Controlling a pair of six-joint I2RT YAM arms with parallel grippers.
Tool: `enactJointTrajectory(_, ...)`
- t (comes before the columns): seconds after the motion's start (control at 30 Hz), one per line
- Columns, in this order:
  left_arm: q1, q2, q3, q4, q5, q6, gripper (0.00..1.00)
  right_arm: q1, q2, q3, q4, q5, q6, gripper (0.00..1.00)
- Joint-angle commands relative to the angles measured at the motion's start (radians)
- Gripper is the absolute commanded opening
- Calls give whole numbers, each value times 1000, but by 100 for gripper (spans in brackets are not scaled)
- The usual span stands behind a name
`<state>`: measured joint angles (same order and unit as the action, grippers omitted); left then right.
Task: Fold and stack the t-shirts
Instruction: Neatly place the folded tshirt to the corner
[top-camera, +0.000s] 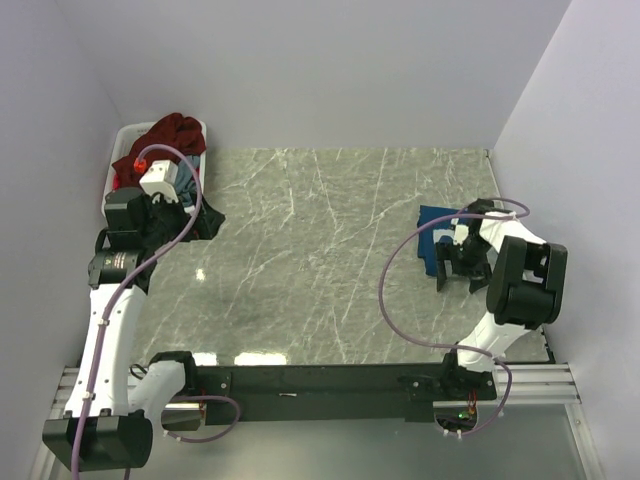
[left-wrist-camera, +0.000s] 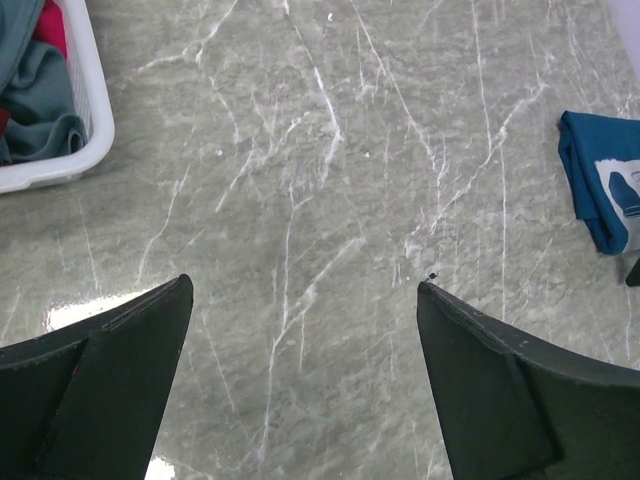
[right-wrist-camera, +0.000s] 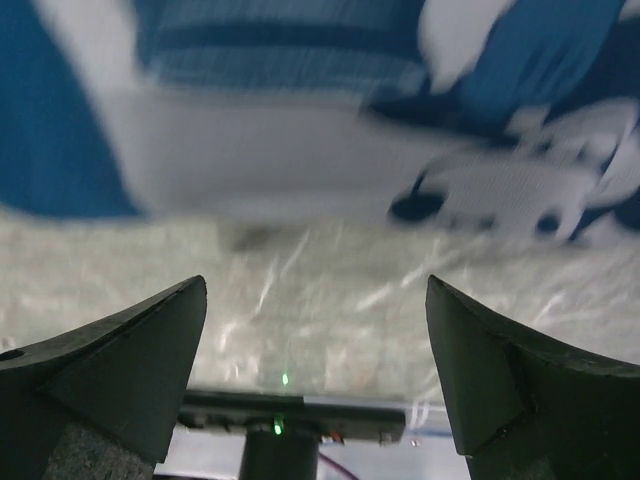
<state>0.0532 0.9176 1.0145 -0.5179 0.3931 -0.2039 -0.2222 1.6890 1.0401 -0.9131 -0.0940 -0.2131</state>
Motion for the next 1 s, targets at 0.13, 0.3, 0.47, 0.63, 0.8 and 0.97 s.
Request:
enactJointTrajectory(0.13, 2, -23, -30, 36, -30, 24, 99, 6, 135, 106, 118, 37, 96, 96)
enactJointTrajectory(0.3, 2, -17, -31, 36, -40, 32, 99, 6, 210, 219, 129, 37, 123, 96)
enactJointTrajectory(0.47, 2, 1, -40, 44, -39, 31, 99, 4, 299, 363, 109, 33, 126, 96)
enactJointTrajectory(0.63, 2, 18, -44, 52, -45, 34, 99, 4, 379, 498, 100, 46, 106, 96)
enactJointTrajectory(0.8, 2, 35, -39, 45, -54, 44, 100, 1, 468, 616, 77, 69, 47, 96)
enactJointTrajectory(0.97, 2, 47, -37, 42, -60, 46, 99, -2, 549, 756, 30, 74, -6, 96)
